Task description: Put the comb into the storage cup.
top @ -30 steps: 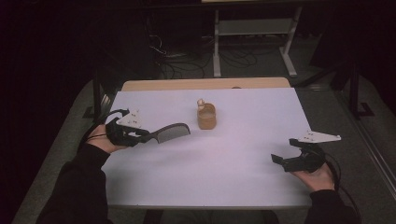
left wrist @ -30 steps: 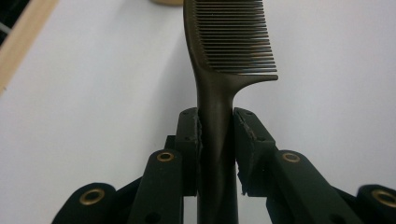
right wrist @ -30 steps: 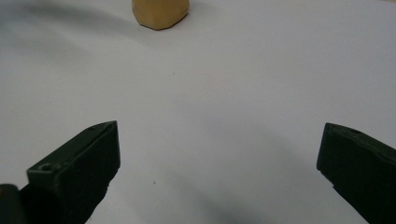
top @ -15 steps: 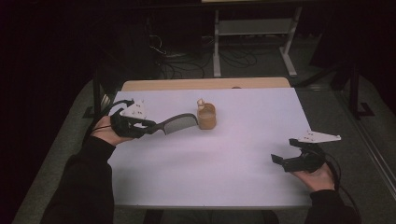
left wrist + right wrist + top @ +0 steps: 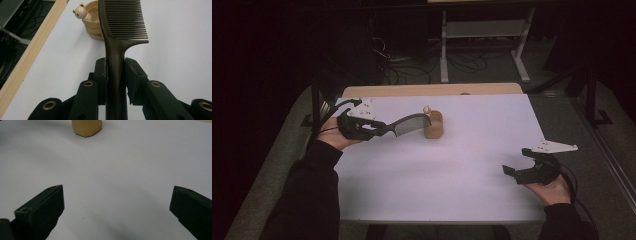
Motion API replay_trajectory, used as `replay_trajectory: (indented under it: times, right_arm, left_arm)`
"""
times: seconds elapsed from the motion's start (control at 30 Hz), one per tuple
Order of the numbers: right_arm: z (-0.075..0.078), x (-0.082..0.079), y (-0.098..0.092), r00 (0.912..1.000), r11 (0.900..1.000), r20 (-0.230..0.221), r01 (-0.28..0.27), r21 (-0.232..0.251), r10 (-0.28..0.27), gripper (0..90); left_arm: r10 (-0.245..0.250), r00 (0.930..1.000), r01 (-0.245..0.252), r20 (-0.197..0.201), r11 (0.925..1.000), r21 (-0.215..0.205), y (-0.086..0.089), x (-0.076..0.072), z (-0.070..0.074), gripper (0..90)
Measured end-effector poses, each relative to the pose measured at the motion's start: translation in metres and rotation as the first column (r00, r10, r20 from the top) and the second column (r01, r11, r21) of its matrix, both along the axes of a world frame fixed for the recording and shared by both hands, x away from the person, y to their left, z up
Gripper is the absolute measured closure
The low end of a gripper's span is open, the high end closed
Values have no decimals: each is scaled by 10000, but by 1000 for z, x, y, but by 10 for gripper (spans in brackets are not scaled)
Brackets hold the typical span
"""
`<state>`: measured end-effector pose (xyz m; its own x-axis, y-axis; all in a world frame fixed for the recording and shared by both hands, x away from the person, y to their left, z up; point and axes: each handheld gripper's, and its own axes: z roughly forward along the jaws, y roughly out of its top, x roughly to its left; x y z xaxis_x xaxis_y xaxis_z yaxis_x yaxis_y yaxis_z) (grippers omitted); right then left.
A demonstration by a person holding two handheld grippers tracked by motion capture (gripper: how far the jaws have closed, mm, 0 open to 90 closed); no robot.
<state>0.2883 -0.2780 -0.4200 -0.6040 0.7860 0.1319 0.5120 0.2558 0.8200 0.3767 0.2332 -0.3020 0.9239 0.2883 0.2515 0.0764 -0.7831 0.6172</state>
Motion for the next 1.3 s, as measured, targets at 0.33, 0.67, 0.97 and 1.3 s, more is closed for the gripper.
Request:
replay_trajectory:
  times: [0.33, 0.67, 0.97, 1.3]
  right_arm:
    - [1, 0, 1, 10000, 10000, 29, -34, 21, 34, 0]
    - [4, 1, 9, 9996, 9997, 135, -263, -3, 263, 0]
    - [18, 9, 17, 9980, 9984, 323, -545, 179, 539, 0]
    - [52, 25, 44, 9890, 9911, 731, -1306, 248, 1285, 0]
  left_arm:
    - [-185, 9998, 185, 123, 9998, 15, -16, 2, 3, 733]
    - [-231, 9988, 253, 434, 9983, -516, -35, 2, 4, 733]
    - [-310, 9974, 350, 648, 9975, -614, -50, 4, 2, 733]
    - [-347, 9956, 402, 872, 9972, -626, -61, 4, 12, 733]
